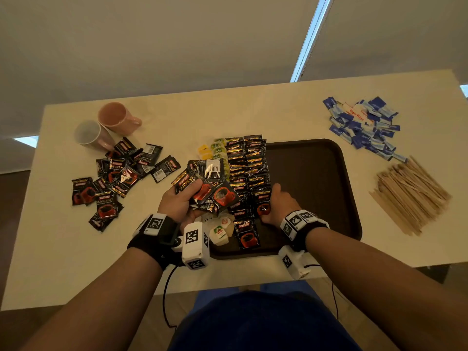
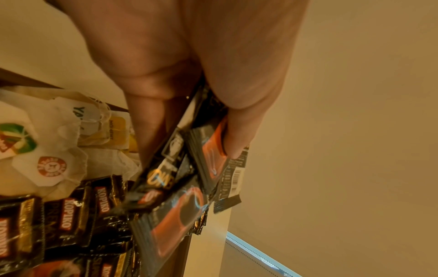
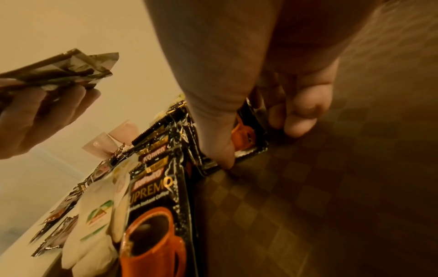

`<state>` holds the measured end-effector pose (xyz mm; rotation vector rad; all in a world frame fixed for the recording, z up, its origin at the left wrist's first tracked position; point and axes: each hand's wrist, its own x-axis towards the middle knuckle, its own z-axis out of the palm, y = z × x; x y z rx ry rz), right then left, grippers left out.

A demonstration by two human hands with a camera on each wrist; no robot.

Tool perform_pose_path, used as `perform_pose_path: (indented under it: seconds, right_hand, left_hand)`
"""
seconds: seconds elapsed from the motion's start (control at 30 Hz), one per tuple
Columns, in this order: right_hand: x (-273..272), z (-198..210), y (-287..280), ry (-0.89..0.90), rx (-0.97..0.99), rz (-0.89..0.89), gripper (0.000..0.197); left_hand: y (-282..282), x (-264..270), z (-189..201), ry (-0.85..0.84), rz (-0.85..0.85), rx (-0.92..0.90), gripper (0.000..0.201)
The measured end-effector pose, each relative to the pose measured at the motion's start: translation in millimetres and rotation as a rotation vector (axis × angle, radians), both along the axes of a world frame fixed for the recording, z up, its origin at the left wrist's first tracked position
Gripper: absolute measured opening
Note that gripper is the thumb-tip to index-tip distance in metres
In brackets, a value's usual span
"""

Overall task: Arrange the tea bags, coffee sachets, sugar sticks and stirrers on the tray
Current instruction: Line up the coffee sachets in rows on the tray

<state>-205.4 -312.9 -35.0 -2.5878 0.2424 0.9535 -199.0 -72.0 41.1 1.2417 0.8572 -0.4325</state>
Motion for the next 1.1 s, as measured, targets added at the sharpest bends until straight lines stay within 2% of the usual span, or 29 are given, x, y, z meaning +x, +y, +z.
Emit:
perform_pose_path:
  seconds: [0.23, 0.4, 0.57, 0.67, 0.8, 0.93, 1.0, 1.1]
  right_hand:
    - [-4, 2, -10, 0.036, 0.115, -0.066, 0.083]
    - [-7, 0, -15, 0.020, 0.170, -0.107, 0.072]
    - [-4, 8, -25, 0.008, 0.182, -0.177, 0.078]
    - [8, 30, -28, -0.164, 0.228, -0.214, 0.060]
    - [25, 65, -6, -0.415, 0.345, -0.175, 0.032]
    - [32, 76, 15, -0.318, 0.591, -0.172, 0.035]
    - [34, 76, 15, -0.235, 0.675, -0.186, 0.028]
    - [33, 74, 8, -0.173, 0.749, -0.346, 0.016]
  left_hand:
    - [-1, 0, -2, -0.007, 0.005, -0.006, 0.046]
    - [-3, -1, -3, -0.010, -0.005, -0.022, 0.045]
    - [-7, -2, -3, -0.021, -0.034, -0.050, 0.042]
    - [-10, -3, -2, -0.037, -0.065, -0.052, 0.032]
    - [-18, -3, 0, -0.051, -0.128, -0.062, 0.023]
    - [-24, -3, 3, -0.061, -0.270, -0.069, 0.029]
    - [-24, -3, 3, -0.069, -0.322, -0.085, 0.039]
    - [-24, -6, 3, -0.074, -0.343, -0.059, 0.056]
